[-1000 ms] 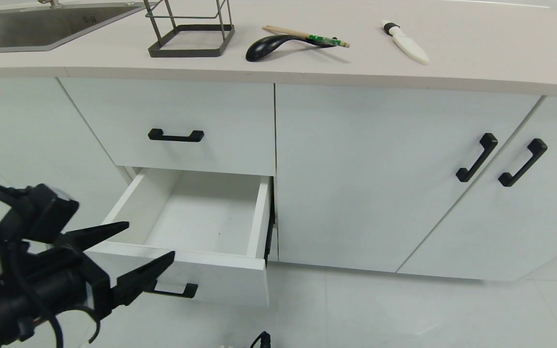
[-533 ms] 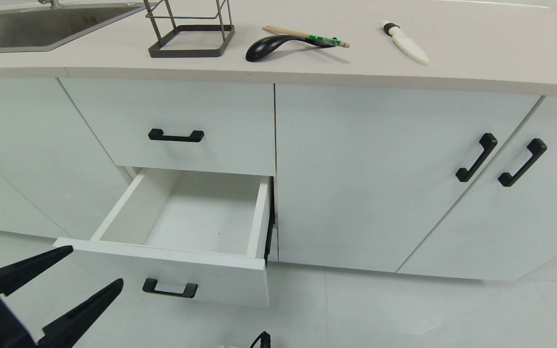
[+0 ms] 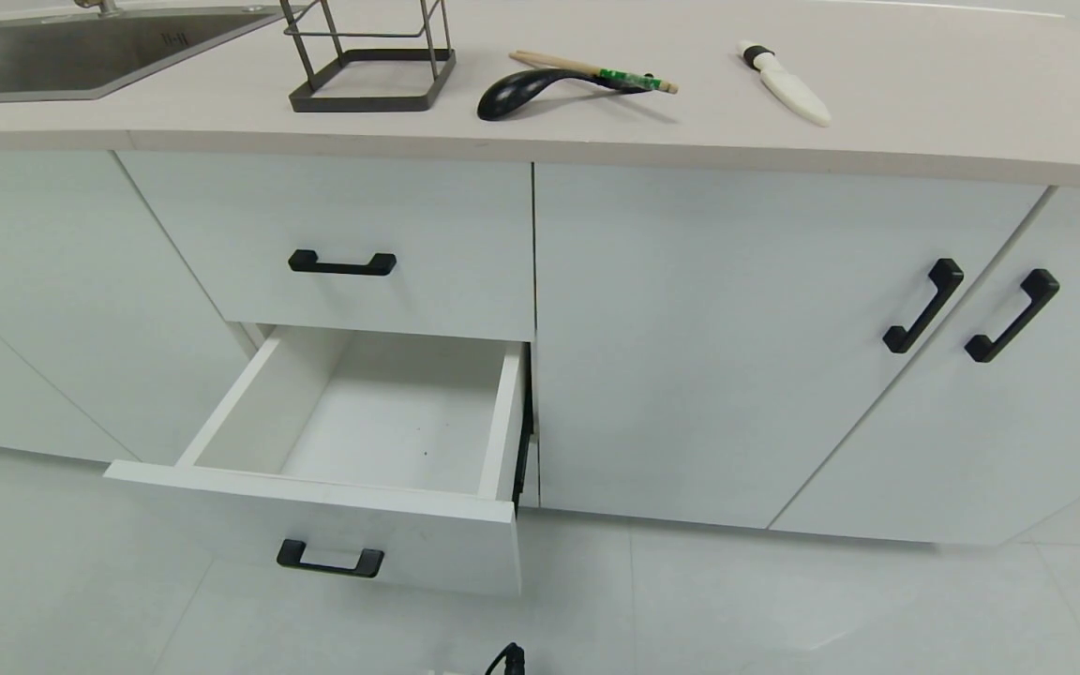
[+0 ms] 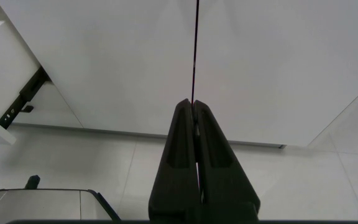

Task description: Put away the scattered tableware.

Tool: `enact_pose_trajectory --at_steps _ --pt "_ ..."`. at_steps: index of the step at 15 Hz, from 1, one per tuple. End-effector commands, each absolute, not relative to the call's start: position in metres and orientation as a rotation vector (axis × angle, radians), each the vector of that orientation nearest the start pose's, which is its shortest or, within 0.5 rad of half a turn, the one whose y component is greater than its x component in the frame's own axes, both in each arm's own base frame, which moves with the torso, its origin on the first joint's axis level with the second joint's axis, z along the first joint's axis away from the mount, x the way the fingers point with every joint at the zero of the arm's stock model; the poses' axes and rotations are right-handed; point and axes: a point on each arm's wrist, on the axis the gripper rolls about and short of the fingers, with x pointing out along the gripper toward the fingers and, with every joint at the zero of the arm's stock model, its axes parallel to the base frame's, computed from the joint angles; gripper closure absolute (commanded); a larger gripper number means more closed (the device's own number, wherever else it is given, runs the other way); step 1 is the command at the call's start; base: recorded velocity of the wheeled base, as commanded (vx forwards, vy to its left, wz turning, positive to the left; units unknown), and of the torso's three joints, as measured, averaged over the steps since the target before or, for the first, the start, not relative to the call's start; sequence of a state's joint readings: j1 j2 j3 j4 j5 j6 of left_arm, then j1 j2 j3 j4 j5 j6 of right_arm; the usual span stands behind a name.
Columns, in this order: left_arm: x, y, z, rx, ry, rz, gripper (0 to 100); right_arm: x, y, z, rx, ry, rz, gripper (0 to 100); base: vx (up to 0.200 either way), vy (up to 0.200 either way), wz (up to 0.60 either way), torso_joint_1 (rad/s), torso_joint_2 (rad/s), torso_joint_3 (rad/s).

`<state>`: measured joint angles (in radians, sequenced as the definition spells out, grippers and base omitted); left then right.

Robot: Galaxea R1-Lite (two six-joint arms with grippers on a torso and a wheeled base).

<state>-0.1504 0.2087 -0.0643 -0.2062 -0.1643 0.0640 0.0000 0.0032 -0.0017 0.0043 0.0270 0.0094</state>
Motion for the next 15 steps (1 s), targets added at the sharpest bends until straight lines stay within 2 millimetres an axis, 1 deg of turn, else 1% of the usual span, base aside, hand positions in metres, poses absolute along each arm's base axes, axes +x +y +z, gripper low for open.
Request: enact_pose_trajectory --at_steps 1,2,3,5,6,7,8,15 --pt "-0.019 -0.001 0.114 0.075 -0.137 -0.216 0 -0.023 0.001 0.076 0.009 0.008 0.028 100 0.000 0.000 0.00 0.000 0.00 0.000" --pt "-0.018 -0.002 0.118 0.080 -0.128 -0.179 0 -0.023 0.001 0.076 0.009 0.008 0.029 100 0.000 0.000 0.00 0.000 0.00 0.000" --pt "-0.016 -0.003 0.116 0.082 -0.109 -0.122 0 -0.023 0.001 0.076 0.009 0.008 0.028 100 0.000 0.000 0.00 0.000 0.00 0.000" --pt "-0.016 -0.004 0.091 0.084 -0.051 -0.099 0 -0.023 0.001 0.076 0.009 0.008 0.028 100 0.000 0.000 0.00 0.000 0.00 0.000" --pt "-0.019 -0.003 0.079 0.090 0.014 -0.102 0 -0.023 0.001 0.076 0.009 0.008 0.028 100 0.000 0.000 0.00 0.000 0.00 0.000" --pt "-0.022 -0.003 0.076 0.075 0.025 -0.102 0 -0.023 0.001 0.076 0.009 0.008 0.028 100 0.000 0.000 0.00 0.000 0.00 0.000" --pt "-0.022 -0.002 0.077 0.071 -0.006 -0.087 0 -0.023 0.001 0.076 0.009 0.008 0.029 100 0.000 0.000 0.00 0.000 0.00 0.000" --pt "-0.023 -0.002 0.076 0.043 -0.005 -0.083 0 -0.023 0.001 0.076 0.009 0.008 0.028 100 0.000 0.000 0.00 0.000 0.00 0.000"
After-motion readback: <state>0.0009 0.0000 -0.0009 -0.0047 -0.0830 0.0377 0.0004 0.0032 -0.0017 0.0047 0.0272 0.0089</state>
